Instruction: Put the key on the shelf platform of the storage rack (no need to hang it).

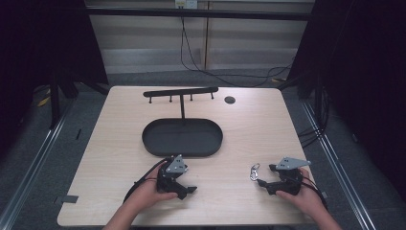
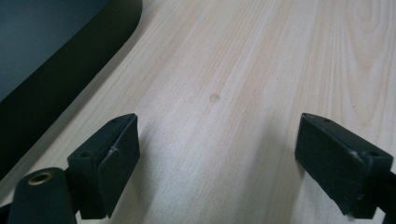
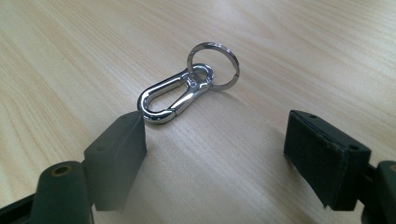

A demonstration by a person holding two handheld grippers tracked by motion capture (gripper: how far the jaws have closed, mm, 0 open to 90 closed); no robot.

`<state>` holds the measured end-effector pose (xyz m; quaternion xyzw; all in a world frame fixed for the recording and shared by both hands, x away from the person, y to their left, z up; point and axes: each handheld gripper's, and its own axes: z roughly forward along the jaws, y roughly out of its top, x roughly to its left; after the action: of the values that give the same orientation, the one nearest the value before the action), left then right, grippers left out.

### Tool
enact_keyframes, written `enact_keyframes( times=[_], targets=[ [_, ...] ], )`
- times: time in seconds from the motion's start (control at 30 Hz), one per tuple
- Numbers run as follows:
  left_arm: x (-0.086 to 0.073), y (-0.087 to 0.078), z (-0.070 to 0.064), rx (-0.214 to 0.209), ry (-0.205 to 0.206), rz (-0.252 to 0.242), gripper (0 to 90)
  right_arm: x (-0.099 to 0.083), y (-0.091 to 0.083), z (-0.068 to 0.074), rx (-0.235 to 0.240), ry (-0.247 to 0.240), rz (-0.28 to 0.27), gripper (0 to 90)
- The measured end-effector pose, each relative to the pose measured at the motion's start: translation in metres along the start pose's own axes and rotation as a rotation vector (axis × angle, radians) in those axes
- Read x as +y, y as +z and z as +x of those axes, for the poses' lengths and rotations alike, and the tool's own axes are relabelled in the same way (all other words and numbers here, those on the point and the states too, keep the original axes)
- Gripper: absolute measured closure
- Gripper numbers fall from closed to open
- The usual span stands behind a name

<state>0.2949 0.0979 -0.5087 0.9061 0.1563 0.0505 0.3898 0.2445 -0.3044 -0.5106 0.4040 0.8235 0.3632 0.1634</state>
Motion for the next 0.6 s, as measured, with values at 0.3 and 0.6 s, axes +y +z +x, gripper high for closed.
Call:
enact_keyframes(
  times=[0.3, 0.6],
  targets=[
    [0.0, 0.0, 0.0, 0.0, 0.0, 0.0, 13.6, 0.008, -0.004, 0.012, -0.029, 0.031, 0.102, 20.6],
    [0.0, 0.0, 0.0, 0.0, 0.0, 0.0, 13.6, 0.024, -0.005, 0.024, -0.051, 0.074, 0.242, 26.3]
  ],
)
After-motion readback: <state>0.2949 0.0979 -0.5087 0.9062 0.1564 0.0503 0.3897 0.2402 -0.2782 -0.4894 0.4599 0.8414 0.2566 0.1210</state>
